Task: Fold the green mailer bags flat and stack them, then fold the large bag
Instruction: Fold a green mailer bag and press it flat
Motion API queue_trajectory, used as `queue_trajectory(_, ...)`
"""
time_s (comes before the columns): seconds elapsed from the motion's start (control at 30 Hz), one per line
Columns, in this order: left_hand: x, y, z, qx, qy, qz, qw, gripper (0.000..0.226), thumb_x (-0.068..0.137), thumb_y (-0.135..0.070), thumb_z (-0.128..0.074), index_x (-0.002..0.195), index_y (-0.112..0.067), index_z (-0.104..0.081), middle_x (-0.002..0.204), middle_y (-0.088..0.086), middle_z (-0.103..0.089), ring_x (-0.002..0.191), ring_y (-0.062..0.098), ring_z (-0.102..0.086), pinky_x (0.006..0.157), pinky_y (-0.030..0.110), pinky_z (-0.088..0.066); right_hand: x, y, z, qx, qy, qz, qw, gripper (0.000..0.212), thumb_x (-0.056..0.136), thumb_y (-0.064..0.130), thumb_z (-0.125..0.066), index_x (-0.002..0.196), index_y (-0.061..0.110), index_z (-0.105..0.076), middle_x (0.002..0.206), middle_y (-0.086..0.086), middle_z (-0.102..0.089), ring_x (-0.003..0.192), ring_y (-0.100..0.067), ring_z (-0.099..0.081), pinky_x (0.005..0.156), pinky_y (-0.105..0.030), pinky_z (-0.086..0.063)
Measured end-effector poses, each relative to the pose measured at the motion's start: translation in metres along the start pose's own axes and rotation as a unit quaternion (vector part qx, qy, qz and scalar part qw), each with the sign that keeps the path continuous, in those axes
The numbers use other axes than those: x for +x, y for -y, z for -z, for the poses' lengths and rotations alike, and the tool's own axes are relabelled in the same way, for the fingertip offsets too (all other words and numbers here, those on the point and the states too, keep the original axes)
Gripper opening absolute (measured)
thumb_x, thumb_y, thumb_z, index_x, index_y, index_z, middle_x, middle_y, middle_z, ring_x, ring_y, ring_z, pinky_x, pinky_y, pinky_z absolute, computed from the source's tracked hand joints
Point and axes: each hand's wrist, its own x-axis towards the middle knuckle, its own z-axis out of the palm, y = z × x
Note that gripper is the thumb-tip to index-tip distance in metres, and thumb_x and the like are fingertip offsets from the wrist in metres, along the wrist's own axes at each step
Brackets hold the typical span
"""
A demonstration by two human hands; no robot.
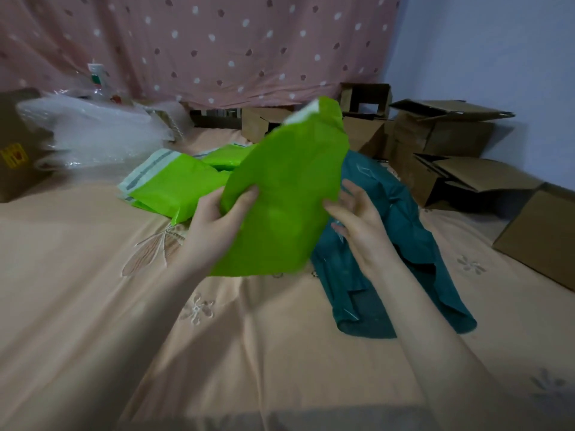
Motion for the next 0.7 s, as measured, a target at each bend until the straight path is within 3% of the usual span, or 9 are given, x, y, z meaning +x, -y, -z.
queue_trajectory(0.07, 0.004, 0.001, 0.005, -0.023, -0.006, 0.029, 0.999, 0.018, 0.089, -0.024, -0.060, 0.073, -0.017, -0.064, 0.061, -0.011, -0.064, 0.062, 0.004, -0.057, 0.057, 0.024, -0.046, 0.004, 0.004, -0.002, -0.004, 0.043, 0.008, 0.999, 0.040, 0.088, 0.015, -0.062, 0.127, 0.014, -0.052, 0.120, 0.004, -0.064, 0.105, -0.007, -0.062, 0.077, -0.016, -0.049)
queue_trajectory(0.17, 0.011, 0.005, 0.012, -0.015, 0.003, 0.038, 0.999, 0.020, 0.087, -0.022, -0.062, 0.074, -0.008, -0.065, 0.069, 0.005, -0.062, 0.068, 0.013, -0.056, 0.057, 0.027, -0.043, 0.010, 0.007, -0.006, -0.002, 0.038, 0.027, 0.999, 0.023, 0.085, 0.009, -0.065, 0.107, 0.012, -0.065, 0.102, -0.001, -0.072, 0.093, -0.012, -0.068, 0.079, -0.026, -0.053)
queue_trajectory(0.23, 0.017, 0.007, 0.015, -0.018, 0.006, 0.028, 0.999, 0.011, 0.084, -0.018, -0.066, 0.073, -0.018, -0.068, 0.068, -0.006, -0.067, 0.072, 0.011, -0.059, 0.060, 0.024, -0.046, 0.014, 0.009, -0.007, -0.005, 0.020, 0.036, 0.999, 0.023, 0.082, 0.003, -0.067, 0.104, 0.011, -0.066, 0.099, -0.003, -0.073, 0.090, -0.015, -0.069, 0.082, -0.030, -0.054)
queue_trajectory(0.33, 0.028, 0.011, 0.019, -0.011, -0.002, 0.018, 1.000, 0.019, 0.082, -0.009, -0.068, 0.076, -0.026, -0.070, 0.069, -0.013, -0.069, 0.075, 0.010, -0.061, 0.069, 0.029, -0.048, 0.021, 0.010, -0.009, -0.015, 0.001, 0.059, 0.998, 0.025, 0.081, -0.002, -0.066, 0.101, 0.012, -0.066, 0.099, -0.004, -0.072, 0.091, -0.016, -0.069, 0.084, -0.030, -0.054)
queue_trajectory(0.43, 0.040, 0.009, 0.016, -0.018, -0.003, -0.006, 1.000, 0.026, 0.084, 0.000, -0.063, 0.079, -0.025, -0.068, 0.066, -0.018, -0.068, 0.071, 0.004, -0.060, 0.071, 0.025, -0.048, 0.027, 0.014, -0.014, -0.016, -0.027, 0.110, 0.993, 0.025, 0.081, -0.006, -0.064, 0.093, 0.016, -0.068, 0.091, 0.002, -0.073, 0.090, -0.014, -0.069, 0.083, -0.029, -0.053)
queue_trajectory(0.57, 0.050, 0.002, 0.014, 0.000, -0.004, -0.064, 0.998, 0.026, 0.083, 0.010, -0.058, 0.096, -0.012, -0.065, 0.062, -0.027, -0.065, 0.065, -0.013, -0.058, 0.064, 0.006, -0.043, 0.032, 0.029, -0.021, 0.040, -0.047, 0.176, 0.982, 0.030, 0.078, -0.008, -0.062, 0.073, 0.020, -0.071, 0.068, 0.013, -0.072, 0.074, 0.000, -0.067, 0.071, -0.017, -0.050)
queue_trajectory(0.63, 0.050, 0.007, 0.020, 0.006, 0.021, -0.074, 0.997, 0.027, 0.083, 0.011, -0.058, 0.103, -0.005, -0.065, 0.073, -0.025, -0.069, 0.074, -0.010, -0.061, 0.067, 0.007, -0.044, 0.032, 0.027, -0.020, 0.049, -0.021, 0.189, 0.980, 0.027, 0.077, -0.013, -0.057, 0.065, 0.009, -0.068, 0.068, 0.007, -0.073, 0.074, -0.006, -0.069, 0.069, -0.018, -0.053)
queue_trajectory(0.7, 0.044, 0.021, 0.028, 0.022, 0.050, -0.057, 0.997, 0.030, 0.083, 0.011, -0.059, 0.105, -0.008, -0.066, 0.090, -0.021, -0.070, 0.085, -0.007, -0.063, 0.074, 0.009, -0.046, 0.026, 0.013, -0.017, -0.007, -0.009, 0.189, 0.982, 0.021, 0.078, -0.017, -0.056, 0.071, 0.002, -0.064, 0.075, 0.005, -0.074, 0.079, -0.012, -0.071, 0.068, -0.021, -0.055)
